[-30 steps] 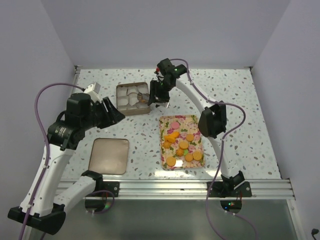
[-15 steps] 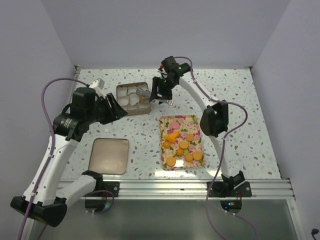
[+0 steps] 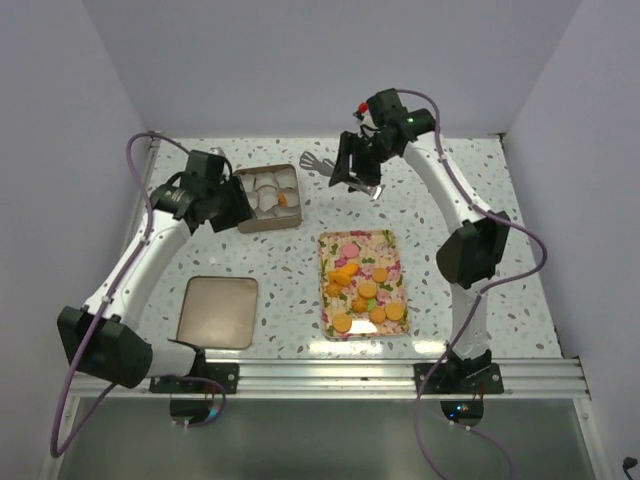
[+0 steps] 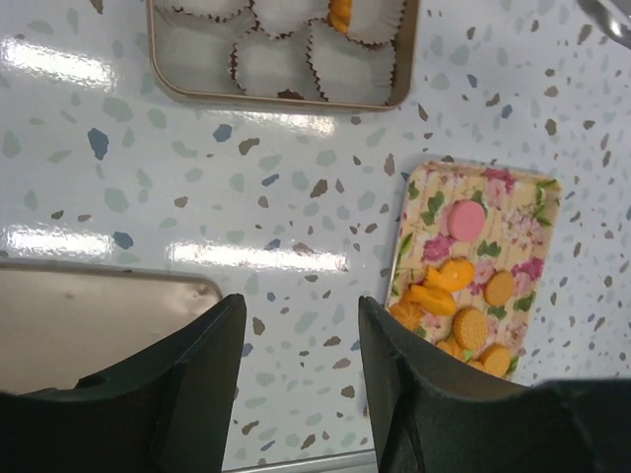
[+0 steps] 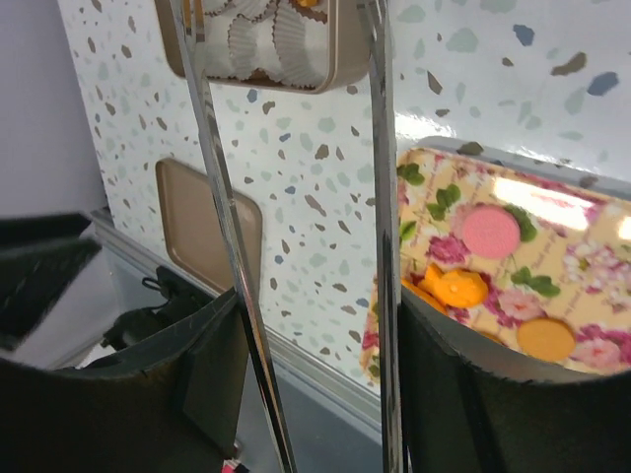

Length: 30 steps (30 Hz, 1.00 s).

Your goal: Pack the cookies

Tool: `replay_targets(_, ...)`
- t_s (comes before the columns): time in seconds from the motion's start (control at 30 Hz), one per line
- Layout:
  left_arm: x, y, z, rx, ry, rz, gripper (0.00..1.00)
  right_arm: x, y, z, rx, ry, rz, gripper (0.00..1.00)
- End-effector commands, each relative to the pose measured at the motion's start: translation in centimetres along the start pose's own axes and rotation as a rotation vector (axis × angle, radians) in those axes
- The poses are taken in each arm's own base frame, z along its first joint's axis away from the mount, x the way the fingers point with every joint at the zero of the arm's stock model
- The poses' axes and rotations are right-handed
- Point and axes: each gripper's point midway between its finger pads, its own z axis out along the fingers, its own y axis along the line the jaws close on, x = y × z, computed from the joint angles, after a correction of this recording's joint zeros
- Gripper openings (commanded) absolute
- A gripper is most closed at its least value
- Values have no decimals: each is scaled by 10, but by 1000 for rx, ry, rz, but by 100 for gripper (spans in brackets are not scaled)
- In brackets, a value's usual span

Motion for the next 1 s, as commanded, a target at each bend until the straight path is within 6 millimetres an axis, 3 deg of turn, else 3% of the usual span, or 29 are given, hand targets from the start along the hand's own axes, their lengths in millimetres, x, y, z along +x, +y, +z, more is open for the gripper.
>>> replay_targets(0.0,-36,5,14,-67,-83,10,55,15,-3,-60,-9,-31,-47,58)
replay_targets(0.17,-55,30,49,-174,-72,16,55,58,-43,-80,123,32,-63,58)
replay_targets(0.27,-64,44,65,-210,-67,20,55,95,-67,-86,186,83,-64,58)
replay_targets(0.3,-67,55,73,-230,-61,6,55,114,-81,-79,215,134,-44,58)
replay_targets(0.33,-69,60,76,-241,-61,0,54,122,-84,-87,222,117,-50,58)
replay_targets(0.4,-72,70,85,-253,-58,-1,54,144,-99,-82,250,158,-35,58)
replay_targets(0.5,-67,76,108,-253,-26,25,54,161,-109,-79,263,178,-22,58)
replay_targets(0.8,-53,83,155,-227,41,75,52,152,-111,-78,287,191,-38,57)
replay_targets(0.97,-47,91,176,-251,82,98,46,148,-109,-78,289,194,-42,58)
